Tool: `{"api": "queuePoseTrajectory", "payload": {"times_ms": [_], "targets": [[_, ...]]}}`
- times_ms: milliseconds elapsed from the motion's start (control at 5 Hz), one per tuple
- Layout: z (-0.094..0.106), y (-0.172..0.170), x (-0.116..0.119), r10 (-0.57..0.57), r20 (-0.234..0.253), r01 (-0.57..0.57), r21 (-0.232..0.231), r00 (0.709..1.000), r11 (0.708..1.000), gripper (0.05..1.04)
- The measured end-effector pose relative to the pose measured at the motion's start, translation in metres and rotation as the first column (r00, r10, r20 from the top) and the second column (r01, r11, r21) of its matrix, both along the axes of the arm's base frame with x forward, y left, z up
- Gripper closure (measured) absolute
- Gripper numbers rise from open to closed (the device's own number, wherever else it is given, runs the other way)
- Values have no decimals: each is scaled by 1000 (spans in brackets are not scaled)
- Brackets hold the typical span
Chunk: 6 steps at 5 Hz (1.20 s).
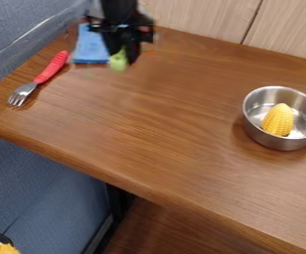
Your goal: Pick up the green spatula and place it to the right of the blue napkin
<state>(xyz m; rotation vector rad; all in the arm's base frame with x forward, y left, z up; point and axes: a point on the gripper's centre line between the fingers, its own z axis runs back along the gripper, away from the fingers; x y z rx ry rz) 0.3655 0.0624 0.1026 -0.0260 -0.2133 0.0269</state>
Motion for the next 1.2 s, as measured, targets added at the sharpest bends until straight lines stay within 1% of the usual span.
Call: {"api": "queuePoseTrajectory", "payload": {"times_ms": [200,400,600,800,1000,1200], "targets": [[-3,-12,31,-20,14,20,-16,1000,1000,756],[-14,-16,53,-32,40,33,-25,999,999,756],[-28,-22,65,-48,25,49,-29,999,998,756],[-46,-26,70,-41,-10,40,-55,999,998,756],[-54,-28,72,-43,-38,42,-34,998,999,756],[-56,-31,73,-47,-53,46,-23,998,999,689]]}}
